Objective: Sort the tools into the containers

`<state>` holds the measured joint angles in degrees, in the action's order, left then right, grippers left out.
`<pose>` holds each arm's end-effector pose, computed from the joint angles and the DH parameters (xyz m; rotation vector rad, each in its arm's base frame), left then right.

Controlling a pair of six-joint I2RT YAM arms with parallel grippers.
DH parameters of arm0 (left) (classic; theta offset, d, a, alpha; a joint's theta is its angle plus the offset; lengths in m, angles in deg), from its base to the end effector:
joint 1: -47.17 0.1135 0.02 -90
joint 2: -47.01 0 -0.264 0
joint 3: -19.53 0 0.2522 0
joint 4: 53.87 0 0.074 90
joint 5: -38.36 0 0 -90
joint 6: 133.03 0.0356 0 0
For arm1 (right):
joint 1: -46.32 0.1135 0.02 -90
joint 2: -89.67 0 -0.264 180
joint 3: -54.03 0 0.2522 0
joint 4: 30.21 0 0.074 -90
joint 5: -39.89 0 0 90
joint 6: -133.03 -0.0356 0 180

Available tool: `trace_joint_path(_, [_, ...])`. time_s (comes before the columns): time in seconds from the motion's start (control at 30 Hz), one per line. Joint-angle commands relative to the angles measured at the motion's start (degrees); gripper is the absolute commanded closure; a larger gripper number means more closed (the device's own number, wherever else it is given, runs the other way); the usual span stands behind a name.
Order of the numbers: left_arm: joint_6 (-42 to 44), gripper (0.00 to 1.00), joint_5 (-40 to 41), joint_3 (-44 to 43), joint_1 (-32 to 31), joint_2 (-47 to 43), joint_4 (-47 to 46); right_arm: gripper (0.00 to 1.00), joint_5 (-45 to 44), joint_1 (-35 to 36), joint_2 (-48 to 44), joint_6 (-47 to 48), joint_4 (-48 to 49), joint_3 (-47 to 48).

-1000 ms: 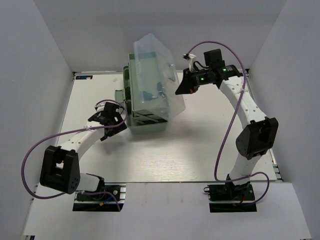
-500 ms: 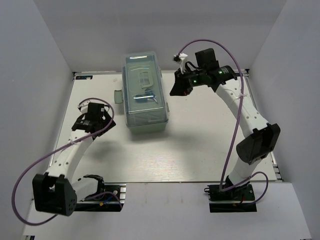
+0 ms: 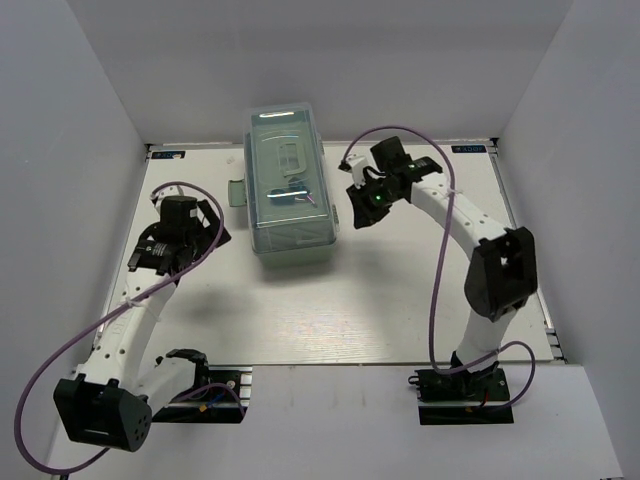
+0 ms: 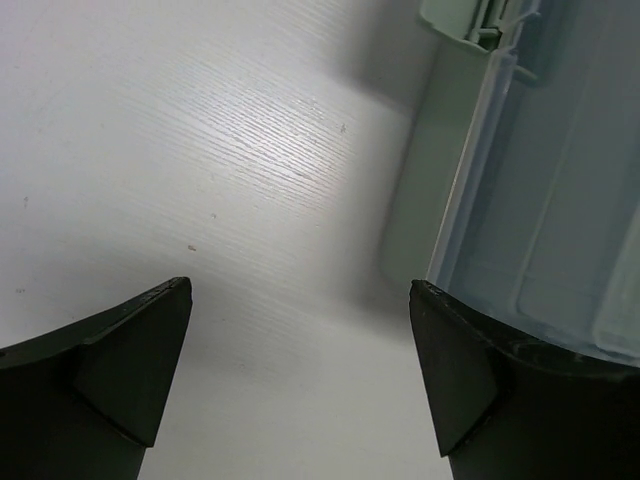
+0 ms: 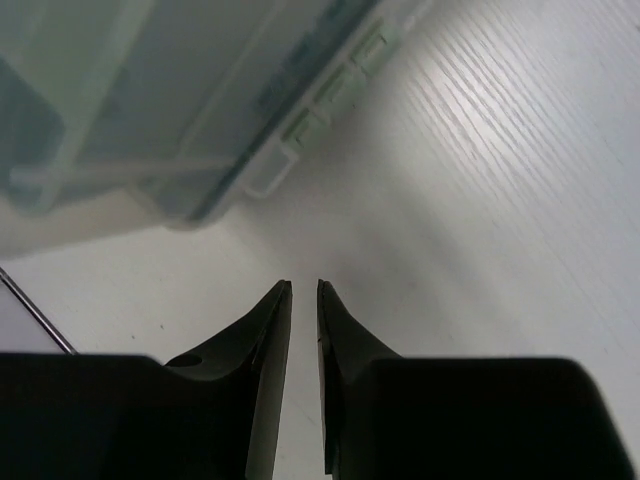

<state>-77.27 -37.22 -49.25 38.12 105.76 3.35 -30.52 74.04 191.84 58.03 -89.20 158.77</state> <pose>0.2039 -0.0235 0.3035 -0.6286 2.2767 -0.0637 0.3371 0.1906 0.2933 -1.0521 2.3256 0.5226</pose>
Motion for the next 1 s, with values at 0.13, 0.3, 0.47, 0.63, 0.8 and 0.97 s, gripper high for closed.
trace_joint_path(0.13, [2.95,0.00,-4.66,-2.10,0.27,-5.21,-0.31,0.79,10.27,4.09,5.40,-2.43,2.52,8.68])
trace_joint_path(0.3, [2.95,0.00,-4.66,-1.49,0.27,-7.32,0.75,0.79,7.74,5.15,4.71,-1.30,2.34,8.25])
trace_joint_path(0.47, [2.95,0.00,-5.27,-0.96,0.27,-7.85,0.75,0.79,9.50,5.14,1.46,0.37,2.08,5.88])
trace_joint_path(0.63, [4.09,0.00,-6.42,-2.45,0.27,-7.24,0.13,0.78,0.98,4.71,-0.82,1.25,2.78,3.07])
trace_joint_path(0.8, [6.20,0.00,-10.18,-2.98,0.27,-8.47,-2.32,0.47,-11.04,3.48,-9.60,3.37,4.19,-7.64])
trace_joint_path(0.97, [9.28,0.00,-18.36,-2.37,0.27,-10.05,-7.59,0.10,-24.16,3.47,-20.95,-0.15,7.35,-14.16])
